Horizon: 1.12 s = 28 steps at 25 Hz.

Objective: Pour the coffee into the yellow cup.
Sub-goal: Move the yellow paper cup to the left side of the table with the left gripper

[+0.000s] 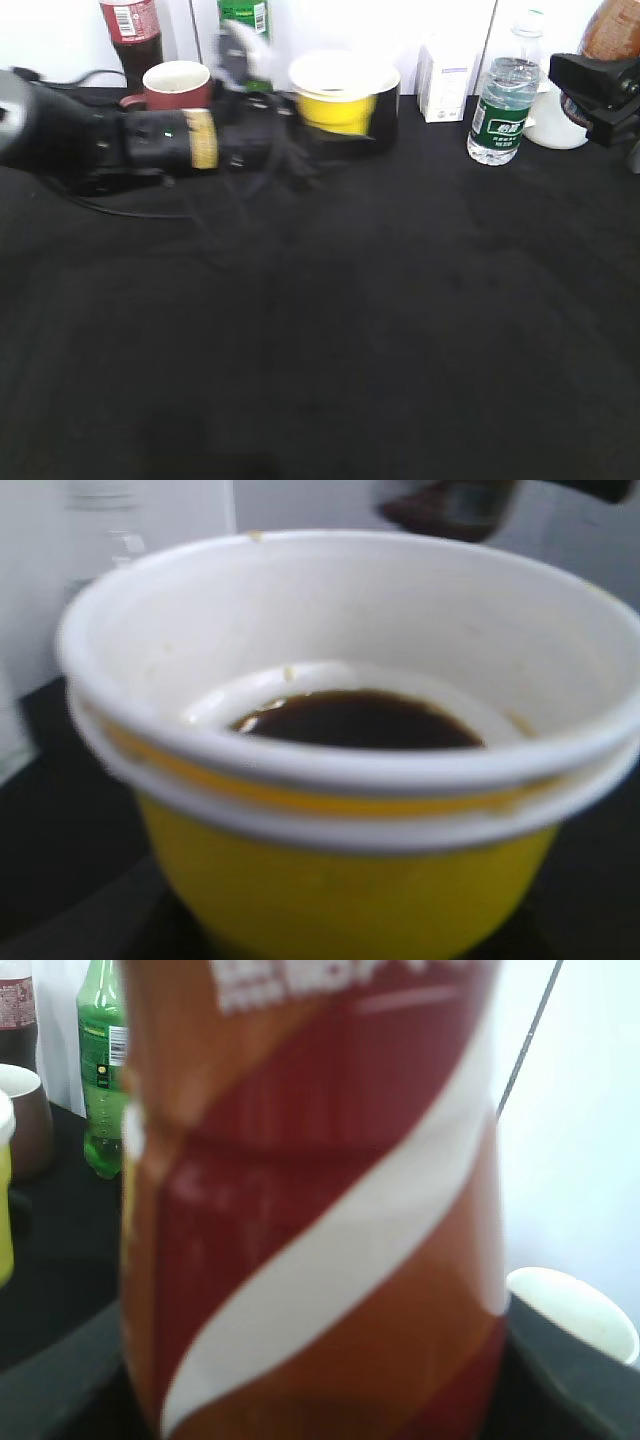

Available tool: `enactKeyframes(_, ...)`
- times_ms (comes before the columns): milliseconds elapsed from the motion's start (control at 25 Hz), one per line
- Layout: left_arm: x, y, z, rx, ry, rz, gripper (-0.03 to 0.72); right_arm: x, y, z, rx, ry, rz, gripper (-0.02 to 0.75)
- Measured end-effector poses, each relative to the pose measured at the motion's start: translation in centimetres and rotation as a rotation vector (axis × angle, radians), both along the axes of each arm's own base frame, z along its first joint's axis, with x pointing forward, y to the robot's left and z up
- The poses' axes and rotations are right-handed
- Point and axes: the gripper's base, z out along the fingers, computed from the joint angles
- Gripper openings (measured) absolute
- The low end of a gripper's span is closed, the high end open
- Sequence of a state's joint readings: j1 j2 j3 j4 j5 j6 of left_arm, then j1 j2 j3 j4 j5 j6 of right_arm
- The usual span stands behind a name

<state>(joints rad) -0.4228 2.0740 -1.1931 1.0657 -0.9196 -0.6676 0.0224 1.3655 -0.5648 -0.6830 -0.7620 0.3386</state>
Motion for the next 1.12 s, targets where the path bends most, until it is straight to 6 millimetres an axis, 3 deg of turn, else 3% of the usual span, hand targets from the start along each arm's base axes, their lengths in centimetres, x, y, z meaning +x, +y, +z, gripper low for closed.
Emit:
enactKeyframes(200,1.6,4.6,-1.2,0.016,0.046,0.115,0.456,0.0,0.0,0.0,0.002,0.001,0.000,0.534)
enactKeyframes(400,1.7,7.4,-2.6,0.027,0.049,0.222,0.456,0.0,0.0,0.0,0.002,0.001,0.000,0.534)
enactKeyframes(840,-0.7,11.3,-5.8,-0.014,0.011,0.638,0.456,-0.1,0.2,0.7,0.051,-0.058,0.024,0.534)
enactKeyframes(1120,-0.4,11.9,-8.2,-0.020,0.052,0.717,0.456,-0.1,0.2,0.8,0.055,-0.065,0.029,0.534)
